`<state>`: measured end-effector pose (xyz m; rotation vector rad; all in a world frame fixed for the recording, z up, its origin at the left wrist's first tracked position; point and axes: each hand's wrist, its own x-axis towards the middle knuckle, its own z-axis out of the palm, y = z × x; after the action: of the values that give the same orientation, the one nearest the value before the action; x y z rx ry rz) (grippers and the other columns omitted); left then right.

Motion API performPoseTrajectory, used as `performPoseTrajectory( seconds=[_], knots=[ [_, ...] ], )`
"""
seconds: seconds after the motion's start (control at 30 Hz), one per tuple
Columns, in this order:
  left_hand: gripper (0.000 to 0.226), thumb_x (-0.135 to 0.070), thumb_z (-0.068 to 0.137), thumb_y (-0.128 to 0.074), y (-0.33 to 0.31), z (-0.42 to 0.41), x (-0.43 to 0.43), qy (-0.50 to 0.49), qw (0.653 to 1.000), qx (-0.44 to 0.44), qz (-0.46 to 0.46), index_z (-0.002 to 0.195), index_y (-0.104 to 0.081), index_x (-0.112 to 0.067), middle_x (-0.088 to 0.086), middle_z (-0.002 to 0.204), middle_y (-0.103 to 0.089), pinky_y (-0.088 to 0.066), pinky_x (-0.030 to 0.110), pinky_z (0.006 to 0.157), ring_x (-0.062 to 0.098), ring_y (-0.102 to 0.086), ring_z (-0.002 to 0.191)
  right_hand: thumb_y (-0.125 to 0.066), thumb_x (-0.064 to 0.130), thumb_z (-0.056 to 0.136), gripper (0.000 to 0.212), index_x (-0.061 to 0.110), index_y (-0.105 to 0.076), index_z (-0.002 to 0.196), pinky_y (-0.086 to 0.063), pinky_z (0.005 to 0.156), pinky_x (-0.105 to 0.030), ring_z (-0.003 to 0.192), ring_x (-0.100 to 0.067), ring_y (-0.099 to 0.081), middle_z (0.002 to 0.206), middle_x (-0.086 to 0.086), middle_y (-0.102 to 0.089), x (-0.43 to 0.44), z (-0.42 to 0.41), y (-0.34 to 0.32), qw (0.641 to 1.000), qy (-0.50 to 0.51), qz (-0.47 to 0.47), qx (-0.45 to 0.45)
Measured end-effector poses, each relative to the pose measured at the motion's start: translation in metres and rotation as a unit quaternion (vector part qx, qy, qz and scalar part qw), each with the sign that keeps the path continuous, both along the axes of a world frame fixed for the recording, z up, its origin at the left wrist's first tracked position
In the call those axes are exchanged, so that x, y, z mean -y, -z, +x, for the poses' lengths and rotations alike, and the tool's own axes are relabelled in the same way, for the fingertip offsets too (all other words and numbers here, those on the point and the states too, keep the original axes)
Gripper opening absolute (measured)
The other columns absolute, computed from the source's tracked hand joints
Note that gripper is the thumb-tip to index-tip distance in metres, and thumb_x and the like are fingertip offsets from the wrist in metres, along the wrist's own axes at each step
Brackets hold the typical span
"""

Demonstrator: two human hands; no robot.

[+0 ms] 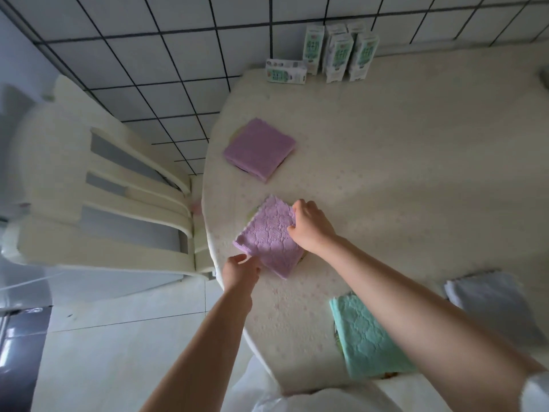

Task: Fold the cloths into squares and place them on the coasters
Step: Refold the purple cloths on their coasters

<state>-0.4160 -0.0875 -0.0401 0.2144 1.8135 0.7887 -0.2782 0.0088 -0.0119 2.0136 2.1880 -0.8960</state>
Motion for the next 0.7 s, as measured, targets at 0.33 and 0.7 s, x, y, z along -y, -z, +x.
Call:
performPoseTrajectory(
  seconds=[0.33,0.7],
  knots=[
    [0.012,-0.004,0.076,-0.062,-0.001,0.007,-0.01,-0.034,0.999,-0.005,-0.007,0.087,-0.066,-0.002,0.005,0.06,-0.054,-0.03,0.022,0.045,0.015,-0.04,0.051,-0.068,0.027,0.08,0.05,0.009,-0.043,0.118,-0.046,0.086,-0.043,0.109,-0.036,-0.049,0.121,-0.012,-0.044,-0.024,0.004,0.011,0.997,-0.035,-0.037,0.06],
    [0.018,-0.002,0.077,-0.06,0.001,0.013,-0.017,-0.062,0.996,-0.062,-0.006,0.095,-0.059,-0.002,0.014,0.081,-0.064,-0.044,0.027,0.053,0.019,-0.053,0.065,-0.059,0.035,0.086,0.037,0.007,-0.044,0.105,-0.042,0.067,-0.032,0.092,-0.033,-0.06,0.102,-0.015,-0.06,-0.041,0.005,0.019,0.996,0.005,-0.086,-0.001]
  ],
)
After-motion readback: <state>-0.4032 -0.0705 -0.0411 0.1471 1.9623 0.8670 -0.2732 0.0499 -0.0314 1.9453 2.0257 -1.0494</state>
